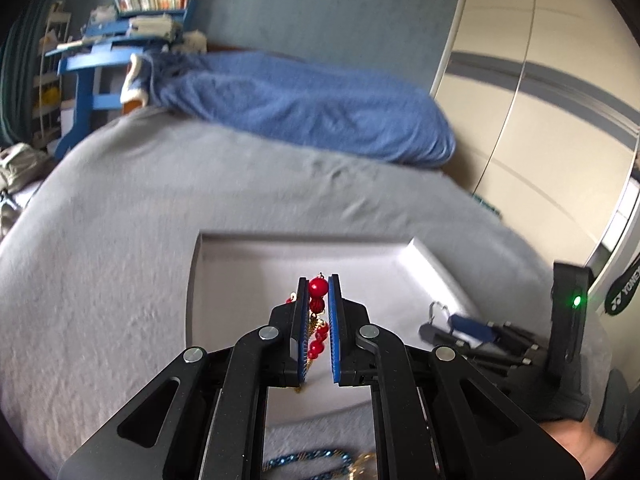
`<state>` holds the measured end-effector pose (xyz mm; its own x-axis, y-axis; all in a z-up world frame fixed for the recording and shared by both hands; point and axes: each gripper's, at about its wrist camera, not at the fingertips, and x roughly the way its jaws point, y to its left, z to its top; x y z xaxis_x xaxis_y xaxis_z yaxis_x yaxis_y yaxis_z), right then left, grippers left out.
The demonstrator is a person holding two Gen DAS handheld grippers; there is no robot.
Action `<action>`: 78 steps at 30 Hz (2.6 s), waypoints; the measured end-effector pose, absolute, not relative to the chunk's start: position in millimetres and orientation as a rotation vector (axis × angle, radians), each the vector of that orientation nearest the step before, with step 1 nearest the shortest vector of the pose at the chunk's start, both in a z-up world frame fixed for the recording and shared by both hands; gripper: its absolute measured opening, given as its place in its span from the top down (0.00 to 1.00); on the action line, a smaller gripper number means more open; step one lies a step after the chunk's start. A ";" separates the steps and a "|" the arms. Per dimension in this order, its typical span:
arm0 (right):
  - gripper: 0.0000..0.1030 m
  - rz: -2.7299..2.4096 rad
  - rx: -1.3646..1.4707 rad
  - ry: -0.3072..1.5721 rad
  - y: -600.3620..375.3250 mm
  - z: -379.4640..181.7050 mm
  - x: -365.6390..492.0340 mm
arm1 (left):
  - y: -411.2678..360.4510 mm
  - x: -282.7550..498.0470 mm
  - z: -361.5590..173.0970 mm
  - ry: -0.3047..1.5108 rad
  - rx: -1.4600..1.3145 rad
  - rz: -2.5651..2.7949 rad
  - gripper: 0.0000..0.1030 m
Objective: Organize jewelry
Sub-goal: 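Carry the red charm and silver bangle into the tray and open both grippers, then move the right gripper to the pearl hairpin and grasp it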
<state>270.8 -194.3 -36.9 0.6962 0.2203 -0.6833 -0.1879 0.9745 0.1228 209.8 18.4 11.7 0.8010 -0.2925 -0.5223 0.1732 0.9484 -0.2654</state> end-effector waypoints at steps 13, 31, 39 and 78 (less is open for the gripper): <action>0.44 0.214 -0.021 0.780 -186.4 -45.6 271.6 | 8.5 216.3 -25.3 0.740 -0.108 -0.162 0.67; 0.21 0.194 -0.005 0.702 -195.4 -19.2 222.3 | 15.6 176.1 -2.8 0.680 -0.145 -0.047 0.08; 0.19 0.193 0.021 0.702 -200.1 -12.1 192.5 | 15.7 155.0 0.9 0.688 -0.139 -0.062 0.08; 0.23 0.075 0.146 0.825 -247.0 -23.9 149.3 | -35.3 80.8 -12.3 0.737 0.102 -0.191 0.09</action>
<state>149.3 -247.0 -23.9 0.6769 0.1229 -0.7257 -0.0093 0.9873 0.1586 80.8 -35.3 -12.3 0.7241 -0.1368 -0.6760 0.2081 0.9778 0.0250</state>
